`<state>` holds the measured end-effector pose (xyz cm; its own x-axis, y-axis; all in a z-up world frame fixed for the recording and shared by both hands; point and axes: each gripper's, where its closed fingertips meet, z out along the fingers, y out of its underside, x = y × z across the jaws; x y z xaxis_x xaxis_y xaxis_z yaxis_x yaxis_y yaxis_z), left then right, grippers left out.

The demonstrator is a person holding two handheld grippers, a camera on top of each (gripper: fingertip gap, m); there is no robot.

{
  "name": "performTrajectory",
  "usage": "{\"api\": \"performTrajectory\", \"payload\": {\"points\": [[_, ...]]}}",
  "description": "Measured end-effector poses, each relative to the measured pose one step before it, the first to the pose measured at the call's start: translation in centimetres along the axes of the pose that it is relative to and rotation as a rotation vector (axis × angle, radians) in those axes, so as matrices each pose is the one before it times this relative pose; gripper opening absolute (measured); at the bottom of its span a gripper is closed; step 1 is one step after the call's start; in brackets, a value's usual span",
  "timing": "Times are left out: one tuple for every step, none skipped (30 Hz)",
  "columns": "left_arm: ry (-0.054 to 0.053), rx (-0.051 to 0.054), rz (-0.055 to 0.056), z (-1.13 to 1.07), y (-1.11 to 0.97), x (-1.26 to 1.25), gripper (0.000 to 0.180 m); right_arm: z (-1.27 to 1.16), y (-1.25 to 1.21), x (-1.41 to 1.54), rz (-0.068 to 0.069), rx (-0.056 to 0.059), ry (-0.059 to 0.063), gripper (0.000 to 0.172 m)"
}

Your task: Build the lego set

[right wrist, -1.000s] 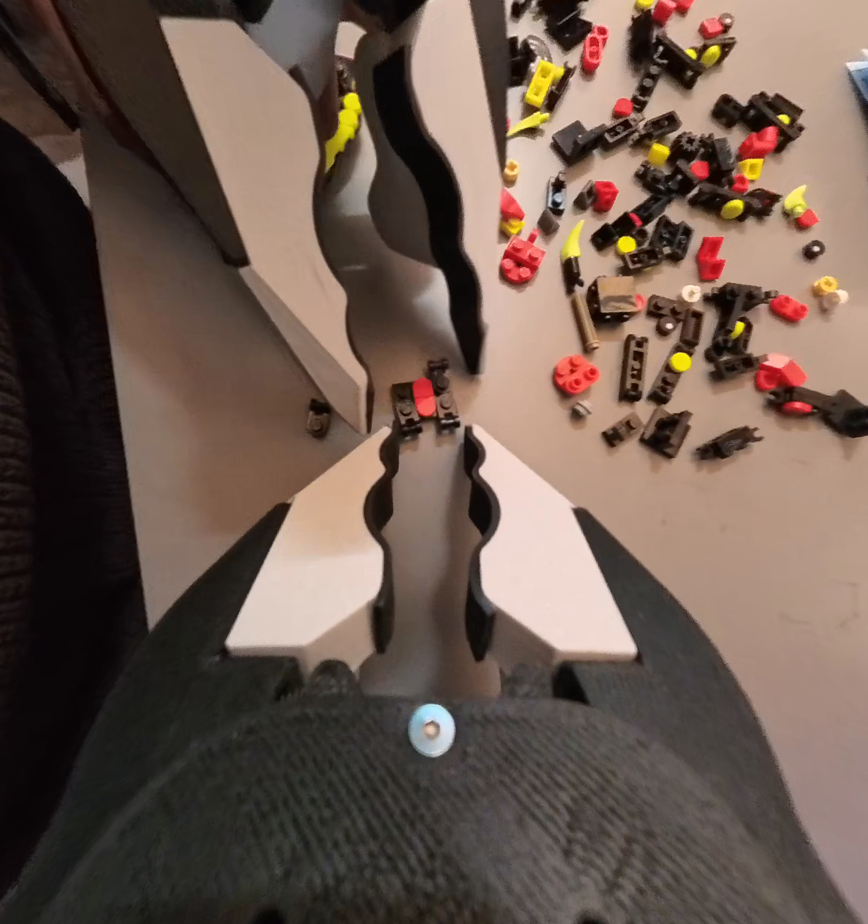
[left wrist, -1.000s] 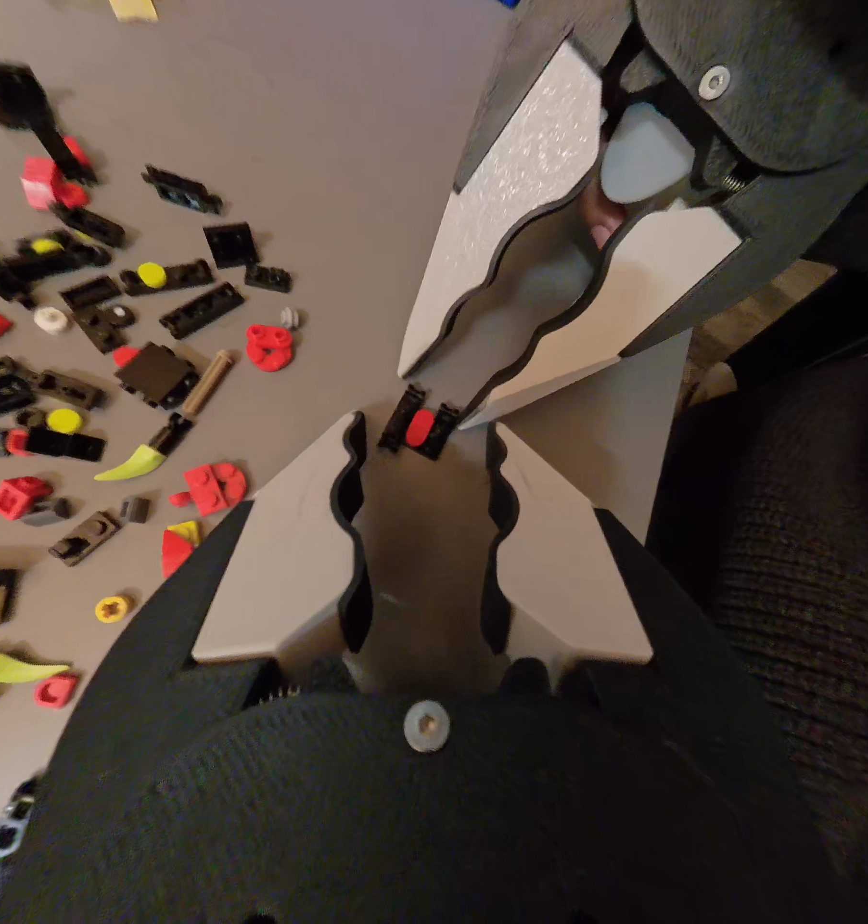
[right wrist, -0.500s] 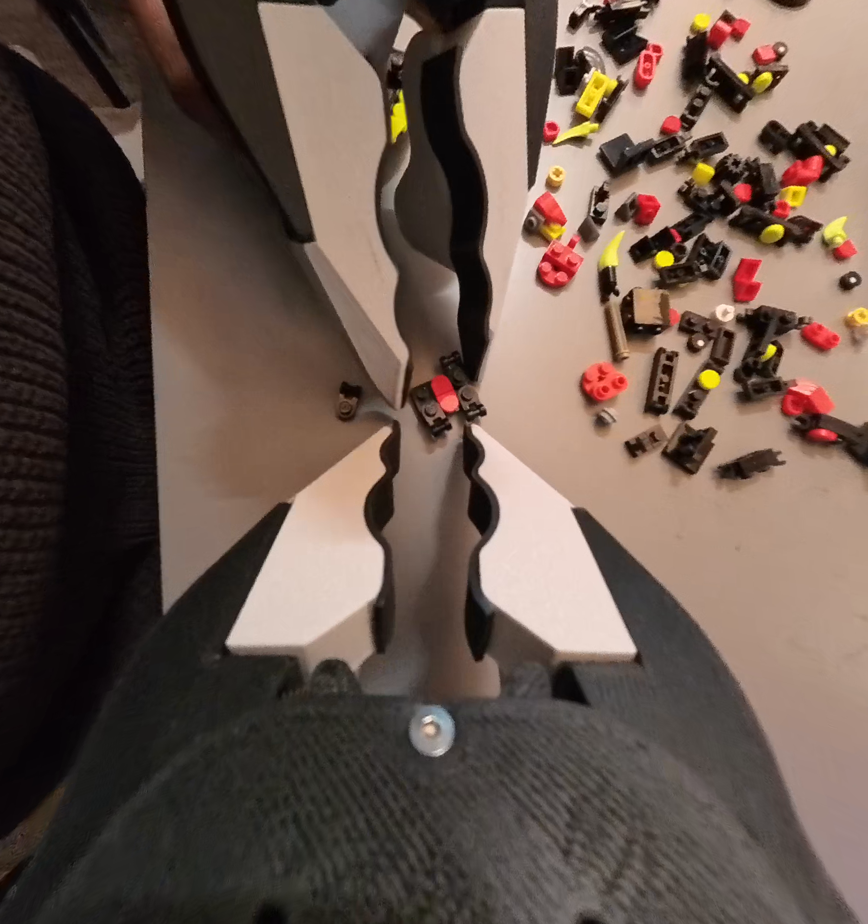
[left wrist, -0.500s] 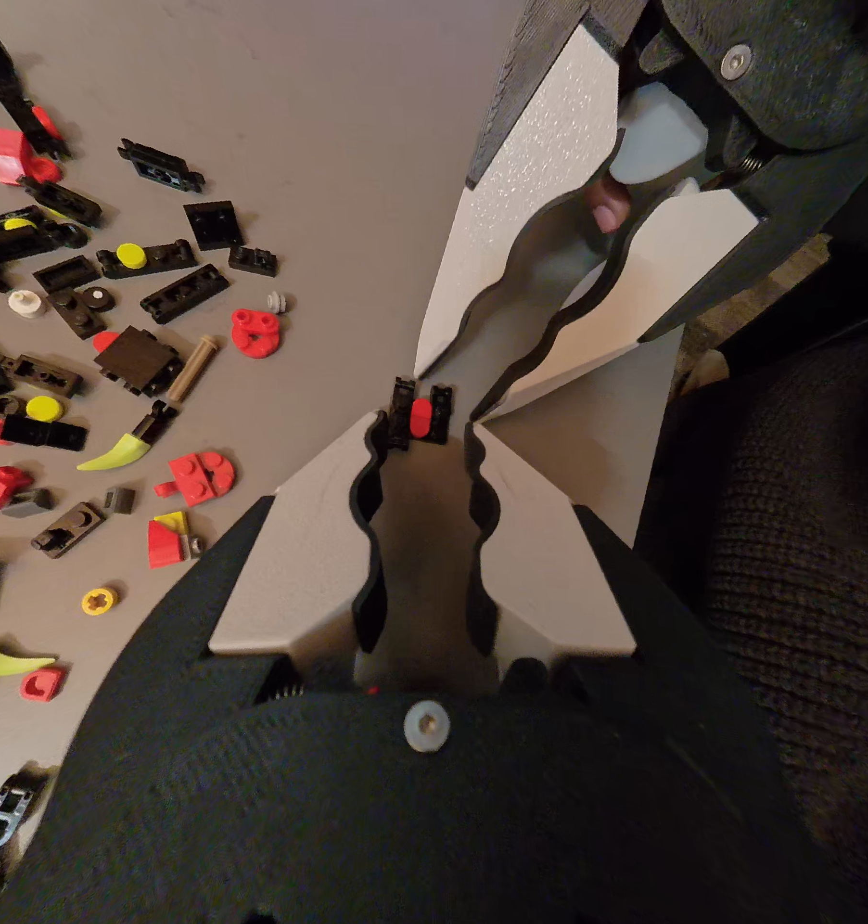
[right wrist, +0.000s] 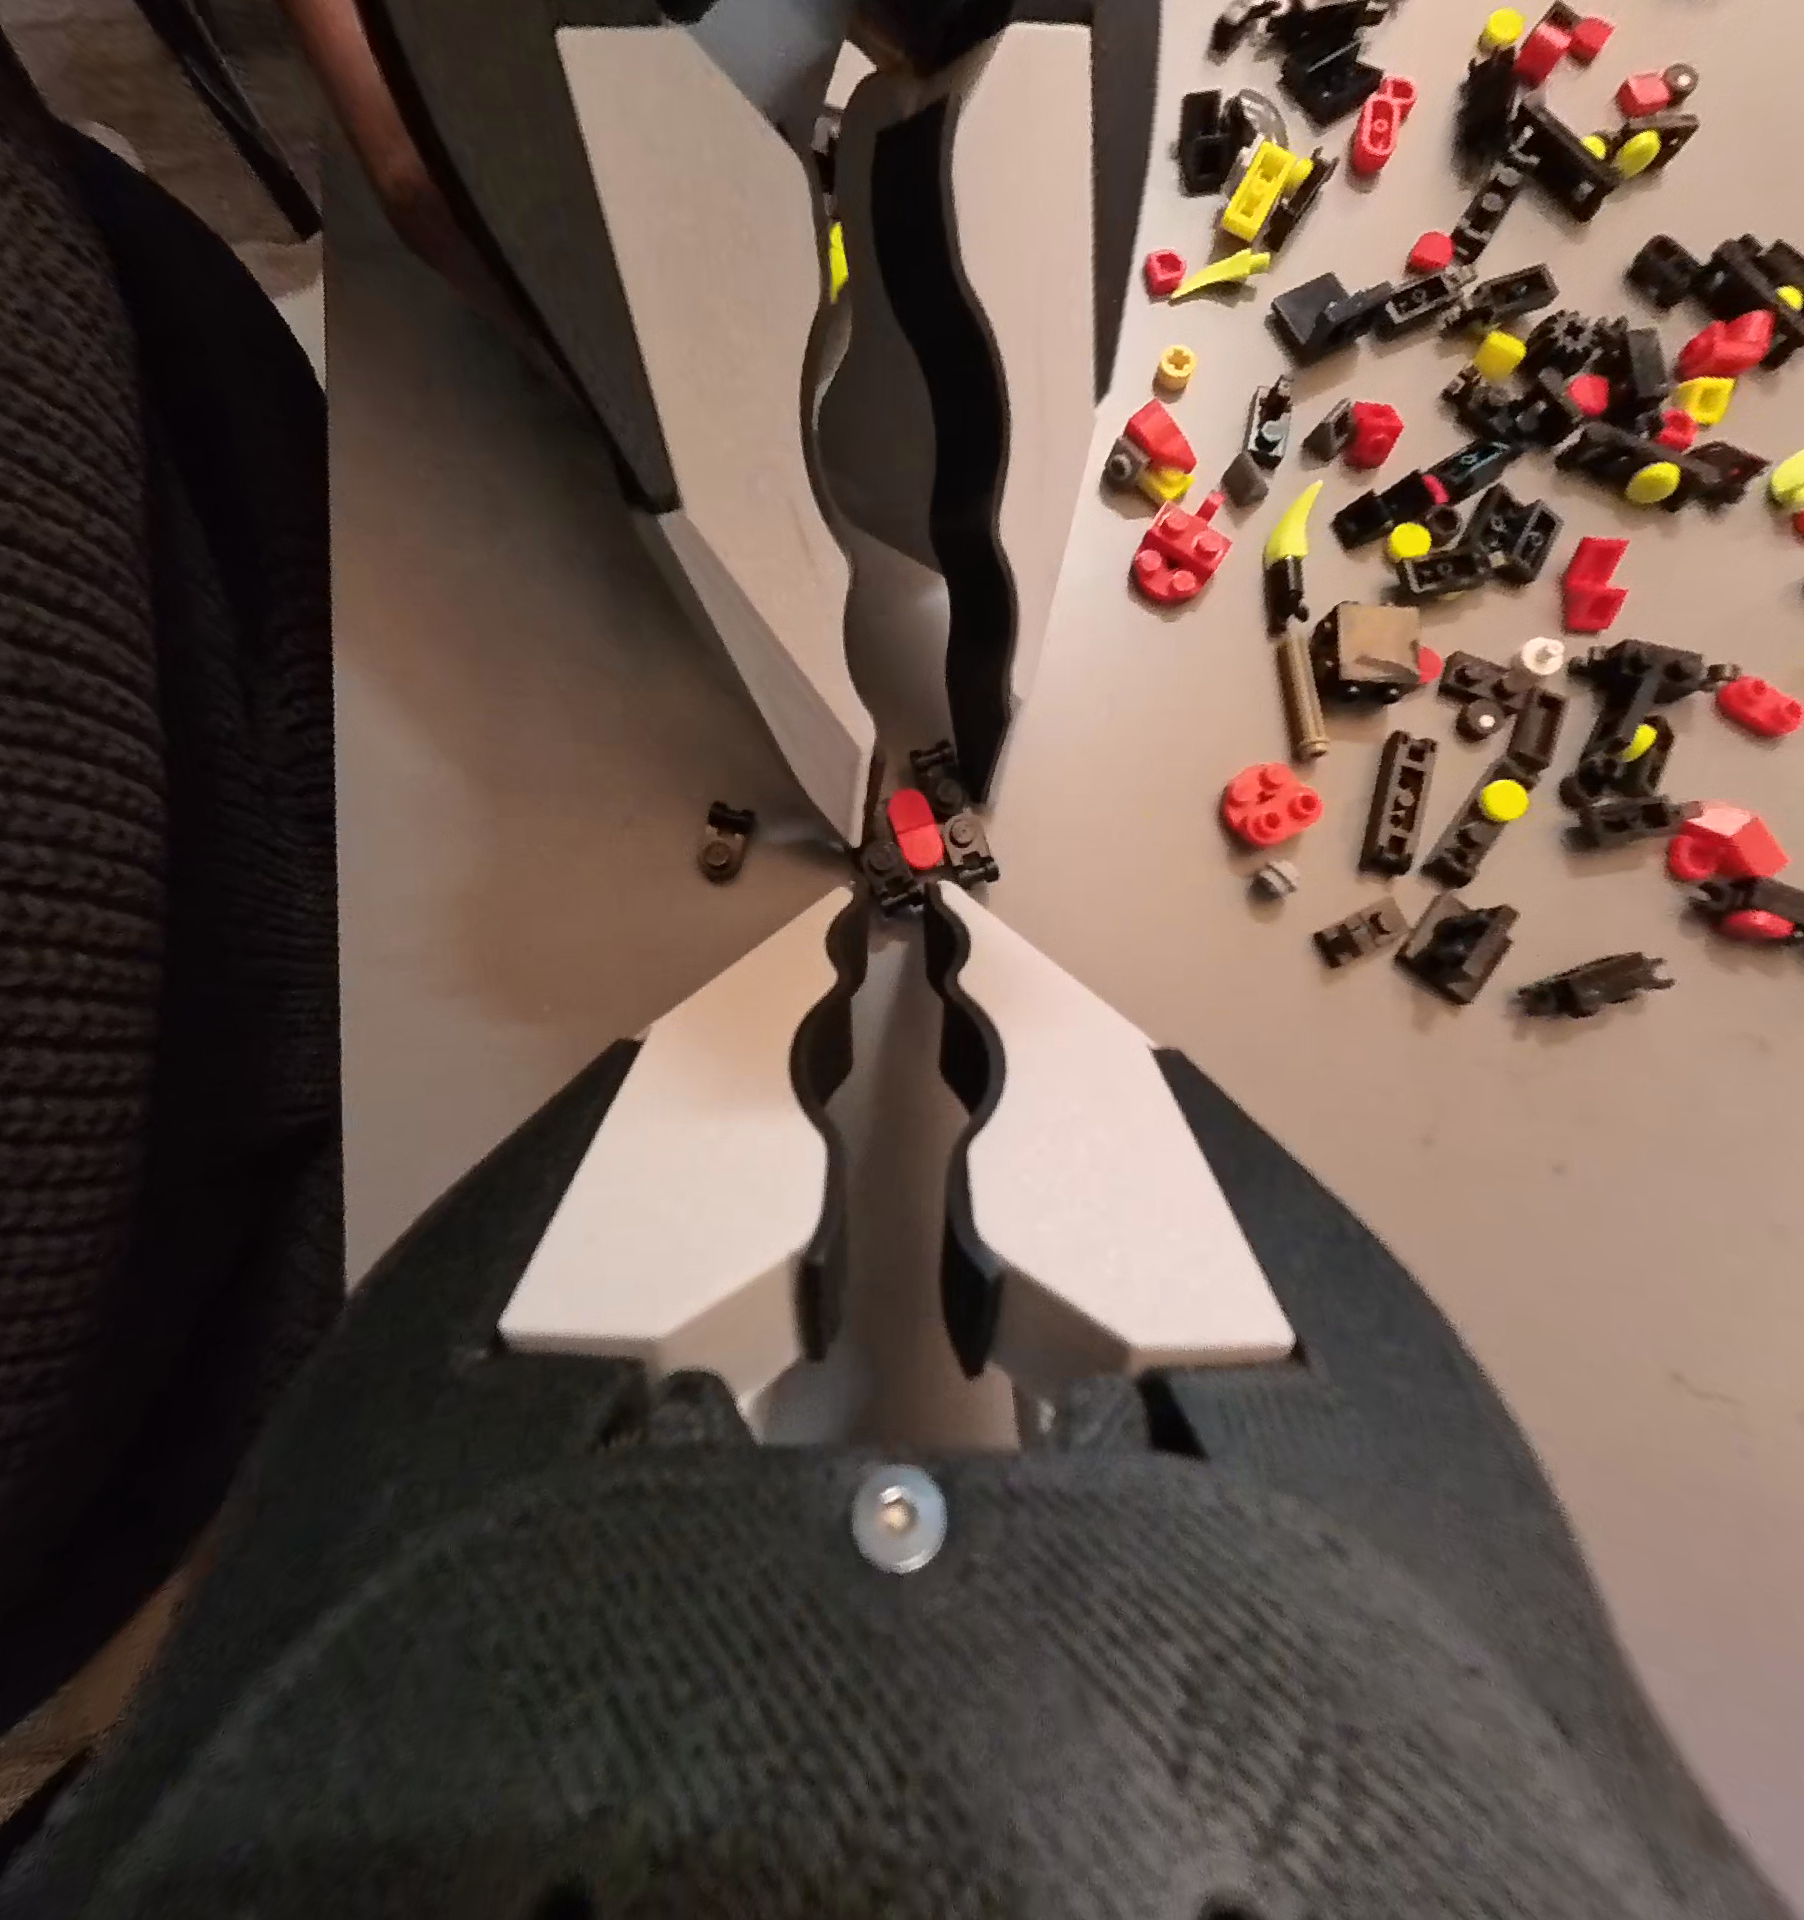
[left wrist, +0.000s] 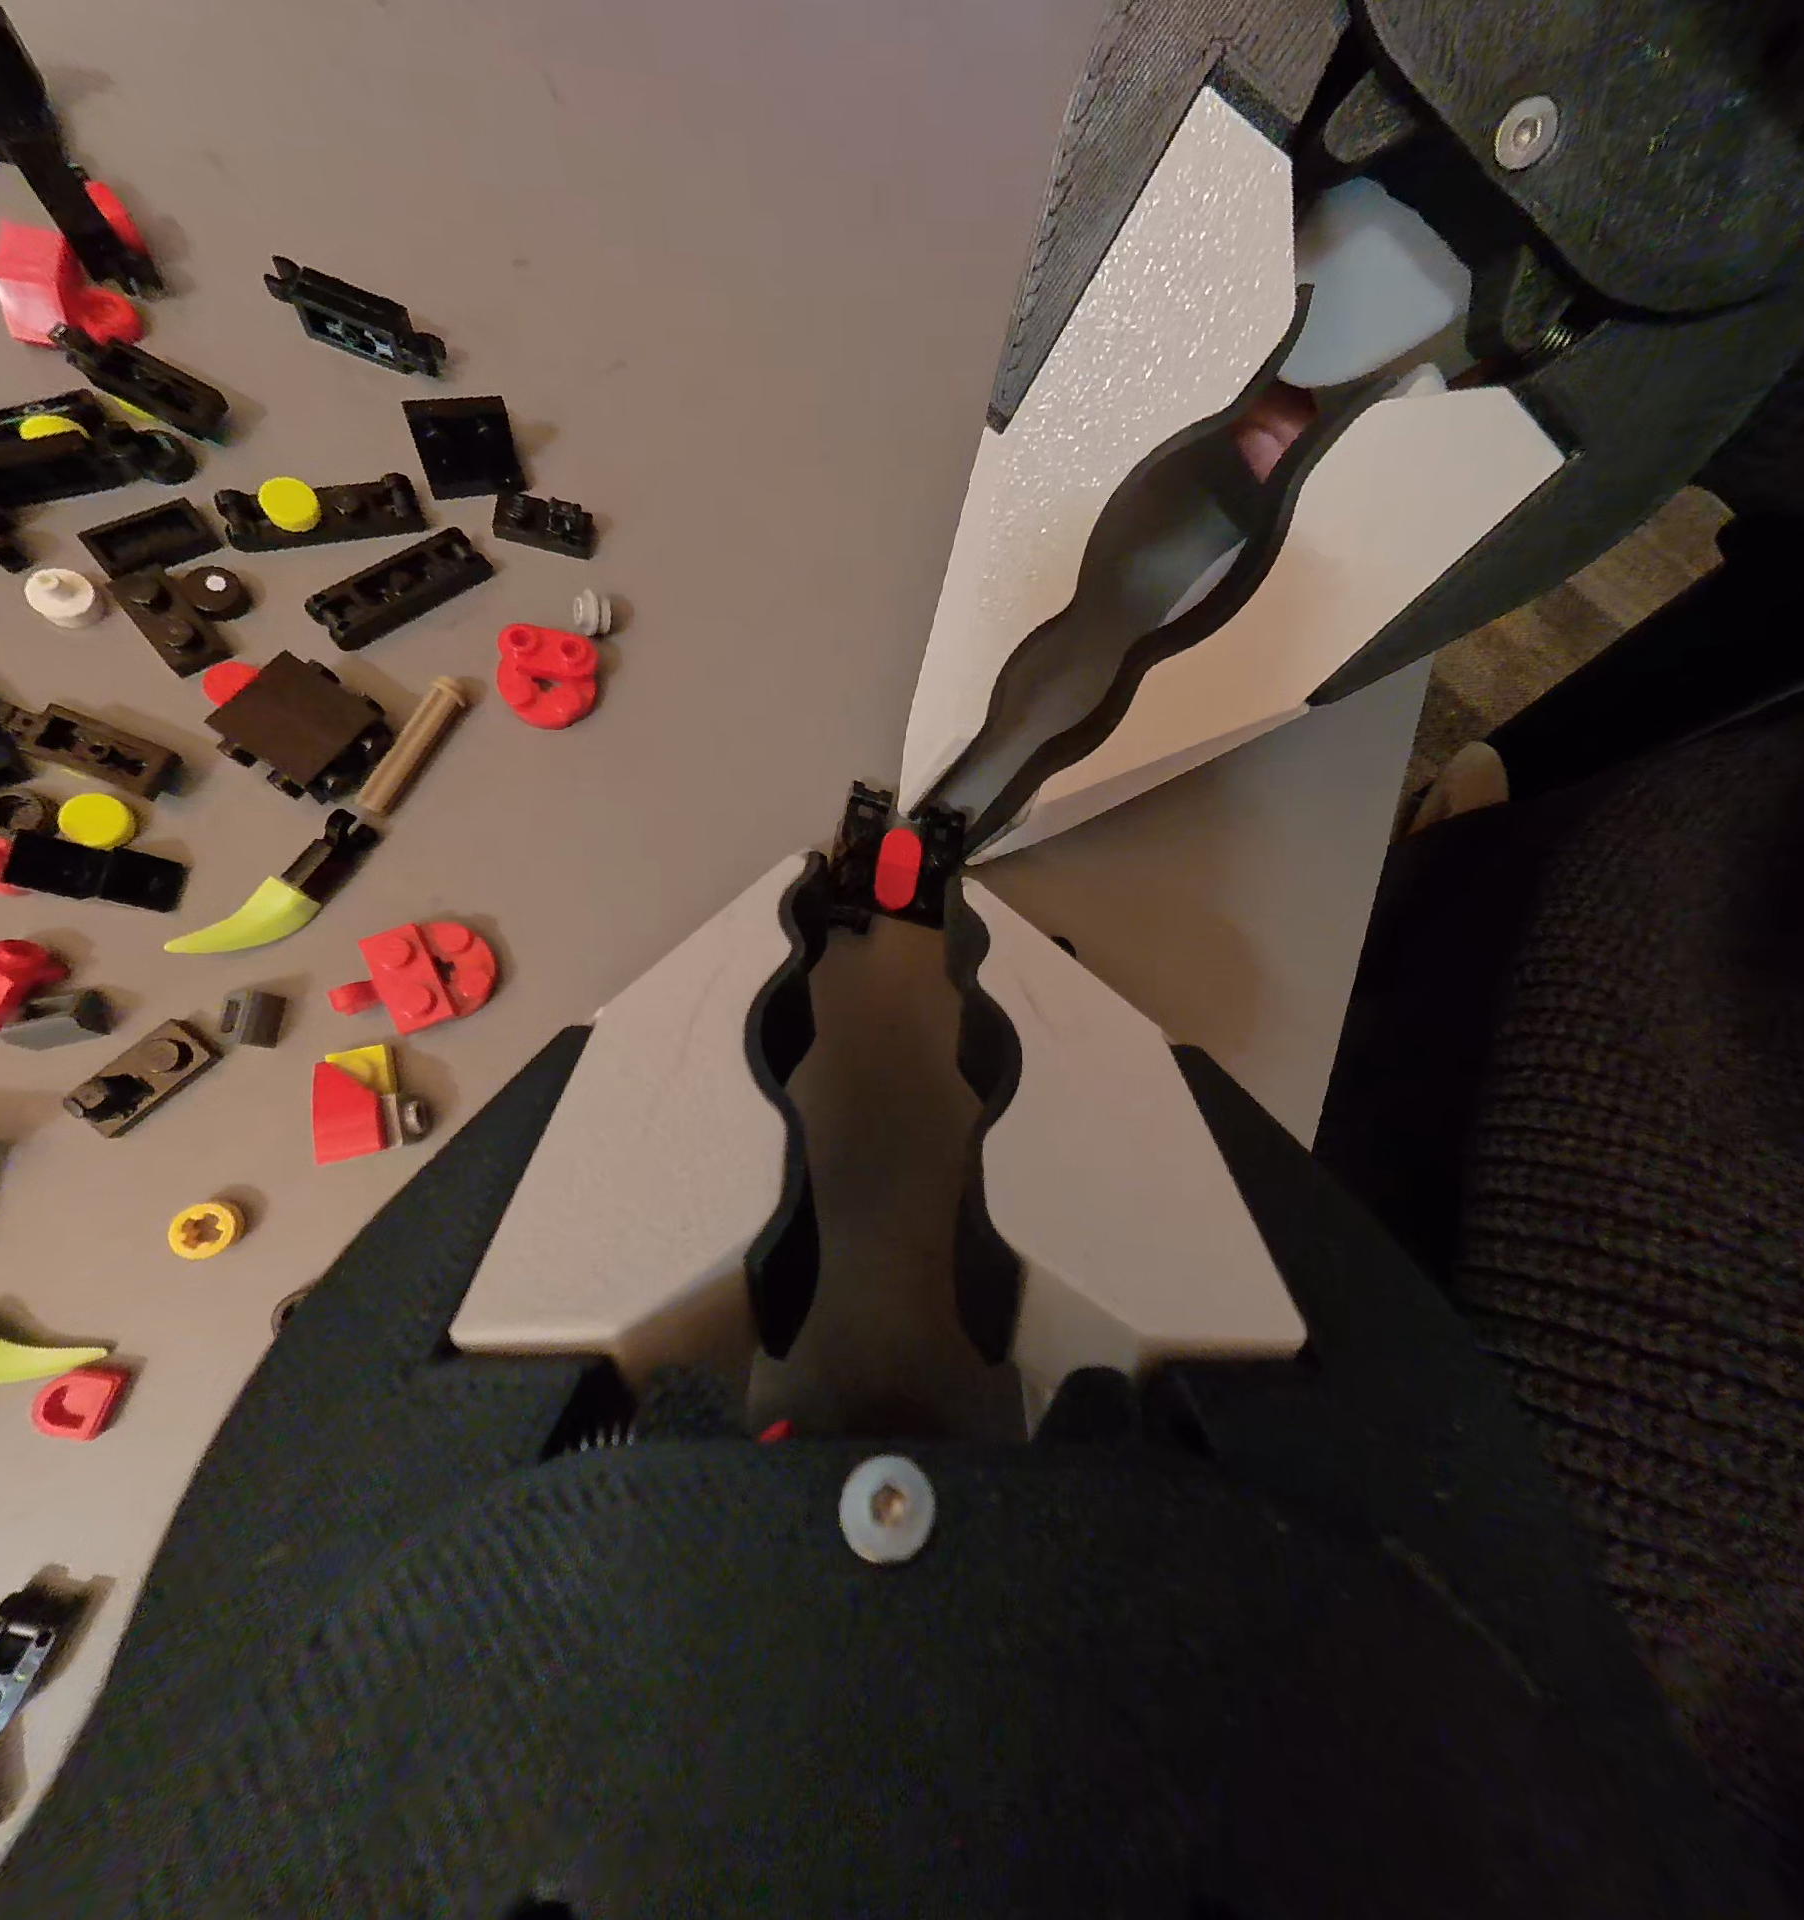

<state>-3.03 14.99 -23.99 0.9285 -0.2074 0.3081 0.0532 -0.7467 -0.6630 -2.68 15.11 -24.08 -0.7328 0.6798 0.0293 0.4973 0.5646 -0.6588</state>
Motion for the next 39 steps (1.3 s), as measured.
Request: {"api": "performTrajectory", "payload": {"points": [[0.0041,-0.0008,-0.0051,-0.004,0.014,0.039,0.02,-0.006,0.014,-0.051,0.0122,-0.0007,-0.0056,0.009],[0.0059,-0.0012,-0.0063,-0.004,0.025,0.06,0.02,-0.013,0.018,-0.054,0.0109,-0.0003,-0.0065,0.009],[0.005,-0.0004,-0.0068,-0.01,0.007,0.044,0.02,0.003,0.017,-0.028,0.0092,-0.001,-0.004,0.009],[0.0032,-0.0001,-0.0055,-0.008,0.002,0.011,0.02,0.003,0.005,-0.015,0.0053,-0.0015,-0.002,0.008],[0.0024,0.0002,-0.0033,-0.005,0.007,0.004,0.02,0.004,-0.009,-0.014,0.0001,-0.0018,0.0005,0.008],[0.0013,-0.0001,-0.0016,-0.008,0.013,0.009,0.02,0.007,0.011,-0.007,-0.0015,-0.0032,0.0027,0.008],[0.0001,-0.0001,-0.0012,-0.005,0.001,0.0,0.02,-0.003,-0.002,0.011,0.0003,-0.0043,0.0034,0.008],[-0.0007,-0.0006,-0.0002,-0.004,0.009,-0.008,0.02,0.008,0.0,0.0,0.0013,-0.0043,0.0036,0.009],[-0.0011,-0.0003,0.0007,-0.005,-0.001,-0.008,0.02,0.006,0.0,0.003,0.0032,-0.0039,0.0033,0.009],[-0.0007,0.0,-0.0004,-0.002,0.008,0.004,0.02,0.002,0.007,0.011,0.0055,-0.0045,0.003,0.008],[0.0001,-0.0002,-0.001,0.001,-0.006,-0.002,0.02,0.007,0.004,-0.003,0.0055,-0.005,0.0031,0.008],[0.0005,-0.0003,-0.002,-0.003,0.009,0.0,0.02,0.005,0.007,0.007,0.0044,-0.0052,0.0032,0.008],[0.0002,-0.0002,-0.0024,0.0,0.0,-0.013,0.02,0.002,0.008,0.002,0.0041,-0.0049,0.0033,0.008],[-0.0004,-0.0003,-0.0014,-0.006,0.003,-0.005,0.02,0.005,0.002,0.002,0.0041,-0.0045,0.0033,0.008],[-0.0006,-0.0004,-0.0006,-0.009,-0.001,0.0,0.02,-0.002,0.008,0.001,0.0043,-0.0042,0.0033,0.008],[-0.0006,-0.0004,-0.0005,-0.003,0.006,-0.005,0.02,0.009,0.01,0.001,0.0056,-0.0043,0.0035,0.008],[-0.0008,-0.0001,-0.0006,0.003,0.002,0.002,0.02,-0.003,0.009,-0.006,0.0071,-0.0042,0.0043,0.008],[-0.0008,0.0,-0.0005,0.0,0.0,-0.007,0.02,-0.002,0.023,0.002,0.0083,-0.004,0.0055,0.008],[-0.0003,0.0001,-0.0015,-0.003,-0.002,-0.003,0.02,-0.003,0.007,-0.003,0.0116,-0.0041,0.0069,0.008],[-0.0001,0.0006,-0.0023,-0.01,-0.002,-0.001,0.02,-0.005,0.007,-0.007,0.0115,-0.0035,0.009,0.008],[0.0004,0.0013,-0.0043,0.001,-0.002,-0.006,0.02,0.004,0.007,0.003,0.0064,-0.0025,0.0108,0.008],[0.0003,0.0016,-0.0033,-0.006,-0.004,-0.001,0.02,-0.008,0.005,0.005,0.0003,-0.0025,0.0109,0.008],[-0.0006,0.0009,0.0019,0.002,0.004,0.001,0.02,0.004,-0.016,-0.003,-0.0095,-0.0024,0.0096,0.008],[-0.0013,-0.0008,0.0052,-0.013,0.018,0.002,0.02,0.005,-0.009,0.0,-0.0146,-0.0014,0.0066,0.008],[-0.0014,-0.0009,0.0034,0.005,0.001,-0.014,0.02,0.005,-0.018,-0.005,-0.0114,0.0008,0.002,0.008],[-0.0007,-0.0003,0.0018,-0.001,-0.001,-0.001,0.02,-0.008,0.0,-0.002,-0.0018,0.0028,-0.0028,0.008],[0.0,-0.0001,0.0,-0.004,0.0,-0.009,0.02,0.003,0.003,-0.002,0.0055,0.0036,-0.0053,0.008],[0.0005,0.0002,-0.0024,-0.006,-0.005,0.006,0.02,0.009,-0.002,-0.005,0.0061,0.0023,-0.004,0.008],[0.0011,-0.0004,-0.003,-0.002,0.002,0.004,0.02,-0.004,0.005,-0.01,0.0017,0.0,-0.0004,0.008],[0.0001,-0.0001,-0.003,-0.003,-0.004,-0.019,0.02,0.002,0.003,0.005,-0.0023,-0.0016,0.0034,0.008],[-0.0006,0.0004,-0.0006,-0.005,-0.007,-0.023,0.019,-0.003,-0.009,-0.003,-0.0044,-0.0019,0.0048,0.008],[0.0003,0.0001,0.0002,-0.003,-0.003,-0.006,0.019,0.006,-0.009,0.0,-0.0039,-0.0008,0.0032,0.008],[0.0008,0.0,-0.0008,-0.011,-0.003,-0.011,0.019,0.0,-0.009,0.003,-0.0007,0.0019,0.0002,0.008],[0.0002,-0.0002,0.0004,-0.012,-0.004,-0.005,0.019,0.0,-0.016,-0.016,0.0007,0.0039,-0.0026,0.008],[-0.0003,-0.0015,0.0022,-0.01,0.016,0.002,0.019,-0.027,0.018,0.022,-0.0033,0.0039,-0.0011,0.008],[-0.0011,-0.0029,0.0033,-0.043,0.025,0.005,0.019,-0.086,0.024,0.105,-0.0057,0.0042,0.0054,0.014],[-0.0001,-0.0027,0.0027,-0.051,0.028,0.015,0.02,-0.142,0.035,0.123,-0.0004,0.0043,0.0044,0.03],[0.0006,-0.0014,0.0004,-0.083,0.023,0.014,0.021,-0.251,0.024,-0.005,0.0064,0.0057,-0.0052,0.033],[0.006,-0.0002,-0.0028,-0.093,0.017,0.064,0.022,-0.329,-0.089,0.032,0.0097,0.0147,-0.0028,0.032]]}}
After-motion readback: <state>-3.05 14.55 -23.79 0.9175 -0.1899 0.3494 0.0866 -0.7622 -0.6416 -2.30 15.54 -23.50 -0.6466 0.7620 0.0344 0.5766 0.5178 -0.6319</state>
